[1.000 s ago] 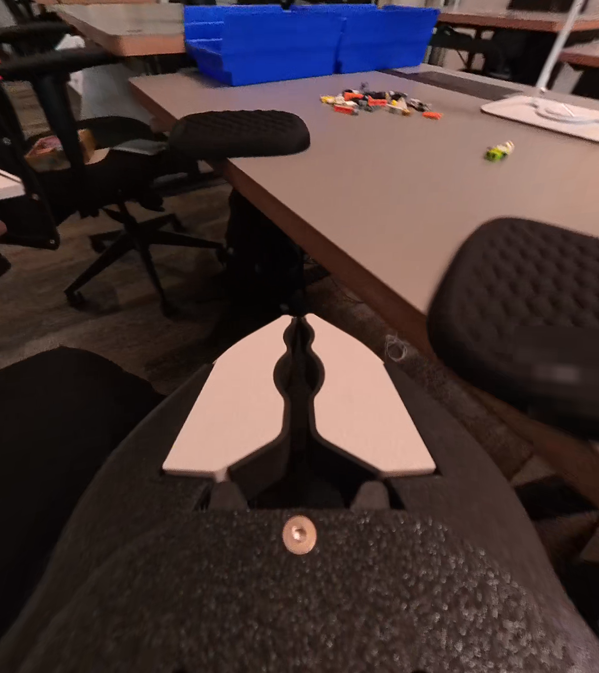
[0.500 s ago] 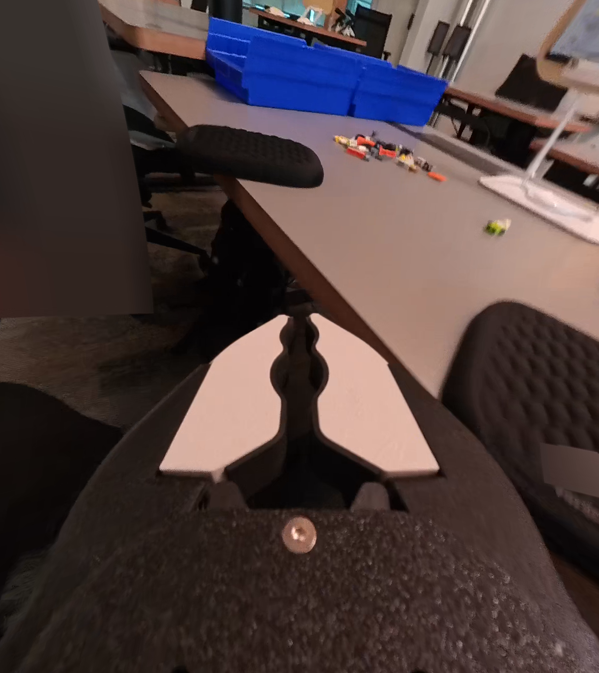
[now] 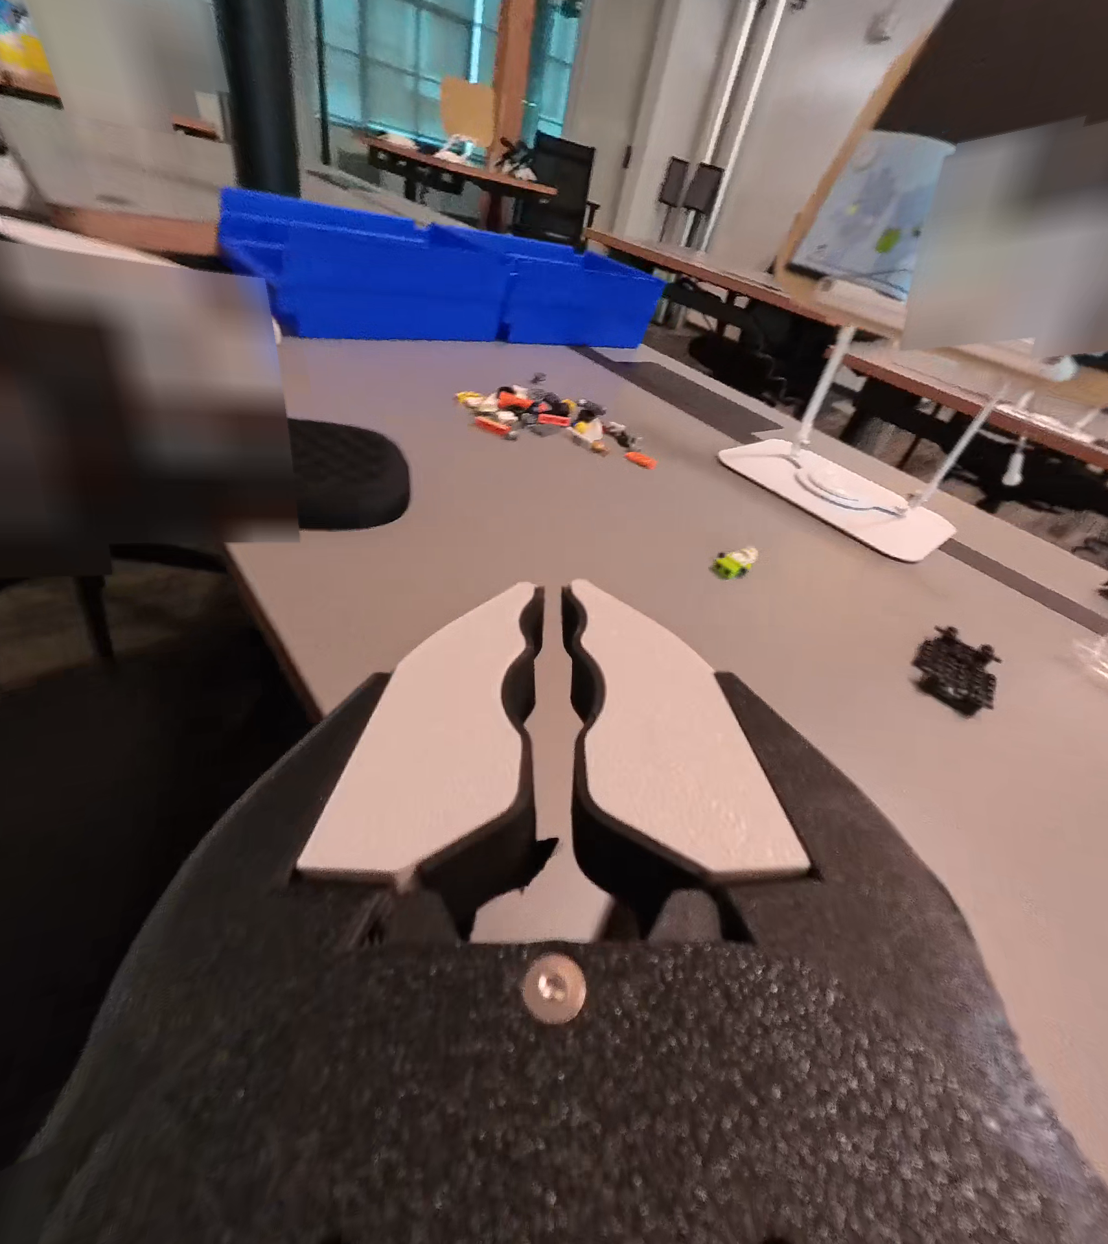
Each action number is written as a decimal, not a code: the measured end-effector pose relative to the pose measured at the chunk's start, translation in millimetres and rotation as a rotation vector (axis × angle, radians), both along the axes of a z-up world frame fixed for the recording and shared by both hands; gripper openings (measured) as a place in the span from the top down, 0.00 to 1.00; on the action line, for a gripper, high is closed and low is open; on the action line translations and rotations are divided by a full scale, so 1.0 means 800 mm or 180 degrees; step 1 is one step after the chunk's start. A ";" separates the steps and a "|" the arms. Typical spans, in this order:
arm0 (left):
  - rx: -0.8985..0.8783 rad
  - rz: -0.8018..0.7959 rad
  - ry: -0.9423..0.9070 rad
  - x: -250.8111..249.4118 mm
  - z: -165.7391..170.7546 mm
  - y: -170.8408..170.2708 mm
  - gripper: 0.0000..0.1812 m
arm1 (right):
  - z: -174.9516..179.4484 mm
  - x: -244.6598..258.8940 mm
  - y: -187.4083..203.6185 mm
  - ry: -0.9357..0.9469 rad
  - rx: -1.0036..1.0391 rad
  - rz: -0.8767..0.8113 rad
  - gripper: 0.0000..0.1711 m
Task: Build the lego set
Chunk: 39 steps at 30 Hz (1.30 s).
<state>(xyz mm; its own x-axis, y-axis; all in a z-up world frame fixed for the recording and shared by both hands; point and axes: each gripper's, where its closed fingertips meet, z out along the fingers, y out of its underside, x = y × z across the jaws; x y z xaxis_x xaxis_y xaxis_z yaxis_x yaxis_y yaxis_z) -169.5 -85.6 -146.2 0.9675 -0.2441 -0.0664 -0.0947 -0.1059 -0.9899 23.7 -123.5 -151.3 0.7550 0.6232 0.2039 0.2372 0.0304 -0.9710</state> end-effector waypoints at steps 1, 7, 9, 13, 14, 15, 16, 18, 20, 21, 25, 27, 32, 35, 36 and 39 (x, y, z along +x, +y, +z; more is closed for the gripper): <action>-0.0056 -0.0030 0.0022 0.014 0.000 0.009 1.00 | 0.005 0.005 0.010 0.0052 -0.0044 -0.0032 0.97; -0.0239 -0.0328 0.0268 0.079 -0.031 0.060 1.00 | -0.001 0.027 0.073 0.0172 -0.0230 -0.0335 0.97; -0.0261 -0.0439 0.0274 0.086 -0.036 0.081 1.00 | -0.015 0.031 0.093 0.0217 -0.0387 -0.0425 0.97; -0.0214 -0.0727 0.0145 0.094 -0.022 0.125 1.00 | -0.020 0.037 0.130 0.0327 -0.0594 -0.0568 0.97; -0.0160 -0.0790 0.0149 0.095 -0.015 0.136 1.00 | -0.020 0.039 0.139 0.0320 -0.0620 -0.0586 0.97; -0.0086 -0.0816 0.0157 0.095 -0.006 0.148 1.00 | -0.019 0.042 0.149 0.0314 -0.0651 -0.0603 0.97; -0.0021 -0.0844 0.0156 0.095 0.002 0.159 1.00 | -0.019 0.045 0.159 0.0316 -0.0689 -0.0619 0.97; -0.0035 -0.0908 0.0143 0.098 0.012 0.181 1.00 | -0.014 0.052 0.180 0.0329 -0.0737 -0.0638 0.98; -0.0157 -0.0944 0.0096 0.105 0.011 0.202 1.00 | -0.008 0.061 0.200 0.0288 -0.0742 -0.0691 0.98; -0.0234 -0.0950 0.0081 0.109 0.009 0.210 1.00 | -0.003 0.064 0.208 0.0279 -0.0726 -0.0681 0.98; -0.0269 -0.0872 0.0361 0.126 -0.002 0.234 1.00 | 0.008 0.061 0.232 0.0229 -0.0536 -0.0534 0.99; -0.0320 -0.0930 0.0317 0.136 -0.007 0.240 1.00 | 0.005 0.054 0.241 0.0142 -0.0574 -0.0472 0.98; -0.0392 -0.1103 0.0236 0.145 -0.007 0.282 1.00 | -0.007 0.055 0.278 -0.0244 -0.0554 -0.0771 0.99; -0.0483 -0.1110 0.0071 0.137 -0.003 0.326 1.00 | -0.004 0.060 0.308 -0.0210 -0.0572 -0.0978 0.99; -0.0494 -0.1101 0.0036 0.133 -0.004 0.341 1.00 | -0.003 0.063 0.318 -0.0180 -0.0591 -0.1050 0.99; -0.0442 -0.0986 0.0205 0.119 -0.015 0.383 1.00 | -0.009 0.068 0.349 -0.0175 -0.0656 -0.1235 0.99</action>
<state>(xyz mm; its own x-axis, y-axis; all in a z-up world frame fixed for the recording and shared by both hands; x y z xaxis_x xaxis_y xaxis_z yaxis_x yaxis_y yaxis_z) -74.2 220.7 -158.3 0.8409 -0.5365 -0.0704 -0.2051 -0.1957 -0.9590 78.2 155.8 -158.2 0.9326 0.3276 0.1514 0.2442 -0.2639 -0.9331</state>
